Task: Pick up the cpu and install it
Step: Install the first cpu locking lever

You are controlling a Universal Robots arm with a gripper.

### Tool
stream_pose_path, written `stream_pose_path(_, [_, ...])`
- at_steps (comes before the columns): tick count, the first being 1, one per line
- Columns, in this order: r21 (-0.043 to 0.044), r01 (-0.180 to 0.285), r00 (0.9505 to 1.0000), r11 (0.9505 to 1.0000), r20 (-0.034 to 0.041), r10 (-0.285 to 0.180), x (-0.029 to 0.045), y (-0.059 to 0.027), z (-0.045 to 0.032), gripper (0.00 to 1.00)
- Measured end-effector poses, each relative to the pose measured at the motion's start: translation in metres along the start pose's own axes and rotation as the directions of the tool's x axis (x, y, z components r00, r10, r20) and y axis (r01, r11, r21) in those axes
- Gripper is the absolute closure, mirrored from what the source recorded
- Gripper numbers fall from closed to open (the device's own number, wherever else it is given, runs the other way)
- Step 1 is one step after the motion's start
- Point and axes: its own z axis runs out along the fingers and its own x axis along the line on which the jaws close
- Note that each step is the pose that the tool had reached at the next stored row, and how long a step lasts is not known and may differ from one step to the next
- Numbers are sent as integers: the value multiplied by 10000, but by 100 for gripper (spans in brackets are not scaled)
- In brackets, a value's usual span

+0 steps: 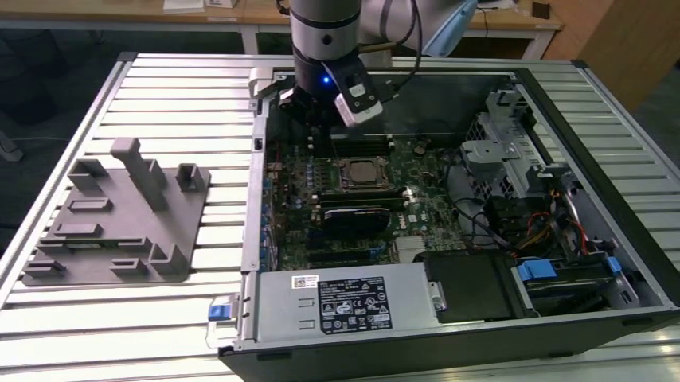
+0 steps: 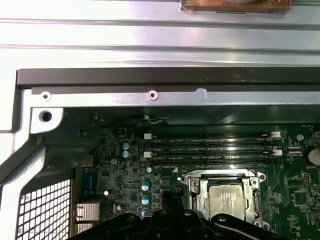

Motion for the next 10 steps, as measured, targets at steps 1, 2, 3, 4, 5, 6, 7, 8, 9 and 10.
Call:
stream_pose_path(1, [-2,0,10000,10000,1,0,0,0,0,89])
stream_pose_path(2, [-10,0,10000,10000,1,0,2,-1,2,89])
stream_pose_path(3, [-21,0,10000,10000,1,0,3,-1,5,89])
stream_pose_path(4, [-31,-1,10000,10000,0,1,5,-2,9,89])
stream_pose_path(5, [-42,-2,10000,10000,0,2,7,-3,14,89])
stream_pose_path(6, [-53,-2,10000,10000,0,2,10,-4,19,89])
stream_pose_path(7, [-74,-1,10000,10000,0,1,12,-5,24,89])
stream_pose_path(8, [-111,-2,10000,9999,-2,2,15,-6,28,89])
stream_pose_path(9, [-178,-3,10000,9998,-2,3,17,-7,32,89])
stream_pose_path(10, [-262,-6,10000,9997,-2,6,19,-9,36,89])
